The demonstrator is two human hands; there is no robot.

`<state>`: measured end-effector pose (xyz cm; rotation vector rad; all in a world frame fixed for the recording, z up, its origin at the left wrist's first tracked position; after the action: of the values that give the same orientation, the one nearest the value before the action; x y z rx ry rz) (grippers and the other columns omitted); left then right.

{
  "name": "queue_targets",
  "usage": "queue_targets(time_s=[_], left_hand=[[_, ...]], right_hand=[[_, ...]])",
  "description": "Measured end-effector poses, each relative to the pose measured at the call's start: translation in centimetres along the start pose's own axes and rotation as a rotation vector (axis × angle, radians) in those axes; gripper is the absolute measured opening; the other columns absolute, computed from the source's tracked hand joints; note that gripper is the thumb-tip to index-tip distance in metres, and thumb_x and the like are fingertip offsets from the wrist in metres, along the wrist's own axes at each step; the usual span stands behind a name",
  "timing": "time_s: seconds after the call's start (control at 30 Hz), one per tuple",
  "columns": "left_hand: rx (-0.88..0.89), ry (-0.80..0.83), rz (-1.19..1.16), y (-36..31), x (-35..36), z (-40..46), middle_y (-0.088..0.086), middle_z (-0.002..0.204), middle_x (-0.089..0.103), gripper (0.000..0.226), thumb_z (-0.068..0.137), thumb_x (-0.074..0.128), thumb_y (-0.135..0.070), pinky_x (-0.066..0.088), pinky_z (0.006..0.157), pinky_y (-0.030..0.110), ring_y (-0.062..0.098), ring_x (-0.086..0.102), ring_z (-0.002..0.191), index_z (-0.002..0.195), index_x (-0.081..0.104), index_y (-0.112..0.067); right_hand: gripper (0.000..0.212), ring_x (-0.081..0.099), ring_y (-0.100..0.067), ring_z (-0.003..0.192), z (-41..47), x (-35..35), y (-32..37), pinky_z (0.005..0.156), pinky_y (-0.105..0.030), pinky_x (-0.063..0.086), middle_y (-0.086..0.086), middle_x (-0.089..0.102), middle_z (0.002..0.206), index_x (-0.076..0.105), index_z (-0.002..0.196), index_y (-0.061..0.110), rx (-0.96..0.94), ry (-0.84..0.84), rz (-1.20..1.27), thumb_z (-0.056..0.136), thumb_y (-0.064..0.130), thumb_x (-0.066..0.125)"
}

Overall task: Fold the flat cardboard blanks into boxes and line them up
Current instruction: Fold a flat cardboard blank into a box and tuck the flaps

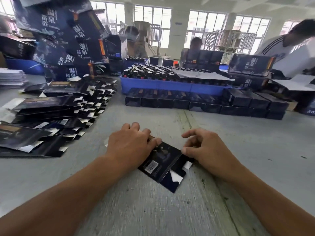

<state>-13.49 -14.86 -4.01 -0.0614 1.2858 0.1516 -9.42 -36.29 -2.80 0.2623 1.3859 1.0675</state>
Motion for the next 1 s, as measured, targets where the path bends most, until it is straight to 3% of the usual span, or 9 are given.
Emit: queue_targets(time_s=[0.1,0.17,0.3,0.43,0.63,0.7,0.83,0.9,1.0], left_hand=[[0.041,-0.051,-0.016,-0.3,-0.4,-0.3,-0.002,0.134,0.053,0.072,0.086,0.01,-0.076,0.045,0.077,0.036,0.019,0.052,0.116,0.134,0.05,-0.038],[0.056,-0.059,-0.026,-0.6,-0.3,-0.6,-0.004,0.131,0.054,0.072,0.086,0.01,-0.077,0.042,0.072,0.034,0.018,0.053,0.113,0.133,0.048,-0.039],[-0.002,-0.061,-0.056,-0.9,0.0,-0.3,0.0,0.119,0.056,0.066,0.088,0.016,-0.077,0.036,0.065,0.033,0.02,0.059,0.101,0.133,0.046,-0.039],[-0.054,-0.083,-0.097,-0.6,0.3,0.1,0.0,0.115,0.06,0.063,0.09,0.02,-0.076,0.036,0.062,0.032,0.021,0.064,0.091,0.136,0.043,-0.039],[0.002,-0.159,-0.099,-1.0,0.3,-0.1,-0.005,0.123,0.057,0.063,0.091,0.02,-0.073,0.039,0.066,0.032,0.017,0.062,0.098,0.136,0.047,-0.037],[0.108,-0.197,-0.158,-1.3,-0.2,-0.3,-0.007,0.132,0.054,0.067,0.091,0.018,-0.073,0.044,0.083,0.034,0.015,0.055,0.115,0.137,0.051,-0.037],[0.38,-0.124,-0.283,-2.0,-1.3,-1.0,-0.01,0.152,0.041,0.084,0.087,0.005,-0.084,0.023,0.116,0.039,0.013,0.028,0.144,0.147,0.042,-0.038],[0.49,-0.081,-0.226,-2.4,-1.5,-1.4,-0.009,0.161,0.028,0.093,0.081,0.008,-0.092,0.007,0.124,0.041,0.014,0.009,0.152,0.153,0.028,-0.038],[0.569,-0.014,-0.173,-3.0,-1.3,-1.7,-0.009,0.167,0.002,0.112,0.067,0.016,-0.102,-0.011,0.123,0.04,0.01,-0.018,0.151,0.157,-0.002,-0.038]], right_hand=[[0.025,0.068,-0.001,0.076,0.0,-0.3,0.1,0.066,-0.014,0.053,0.008,0.072,0.08,0.064,0.103,0.03,-0.001,-0.037,0.045,0.087,0.015,0.075],[0.021,0.065,0.007,0.079,0.0,0.0,0.3,0.064,-0.008,0.047,0.013,0.069,0.082,0.062,0.106,0.034,-0.004,-0.001,-0.021,0.089,0.028,0.073],[0.047,0.061,0.006,0.093,-0.4,1.1,0.7,0.071,-0.008,0.042,0.019,0.064,0.11,0.057,0.127,0.037,-0.025,0.128,-0.155,0.085,0.049,0.073],[0.058,0.059,0.0,0.102,-0.5,1.0,0.9,0.077,-0.01,0.039,0.016,0.063,0.117,0.053,0.134,0.036,-0.027,0.156,-0.168,0.082,0.047,0.077],[0.05,0.062,0.003,0.087,-0.7,1.1,1.3,0.069,-0.014,0.044,0.017,0.064,0.101,0.058,0.123,0.035,-0.022,0.132,-0.161,0.079,0.035,0.082],[0.043,0.067,-0.001,0.081,-0.7,0.9,1.3,0.067,-0.015,0.048,0.013,0.067,0.095,0.061,0.112,0.035,0.002,0.114,-0.076,0.077,0.026,0.083],[0.037,0.073,-0.007,0.073,-0.5,-1.0,0.9,0.063,-0.02,0.056,0.005,0.073,0.087,0.065,0.102,0.032,0.037,-0.041,0.182,0.078,0.01,0.082],[0.033,0.074,-0.011,0.072,-0.4,-2.1,0.6,0.062,-0.023,0.058,0.005,0.076,0.086,0.067,0.102,0.028,0.042,-0.1,0.261,0.081,0.005,0.079],[0.031,0.076,-0.016,0.077,-0.4,-2.7,0.4,0.068,-0.031,0.062,0.002,0.078,0.088,0.067,0.104,0.022,0.075,-0.083,0.369,0.083,0.003,0.078]])
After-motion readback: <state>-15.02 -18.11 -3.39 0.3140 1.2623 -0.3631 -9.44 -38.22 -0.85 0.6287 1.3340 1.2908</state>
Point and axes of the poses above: each hand's wrist, its own z-axis towards the middle knuckle, its own x-axis out of the palm, y = z × x, the point moved 2 cm from there along z, towards the middle knuckle
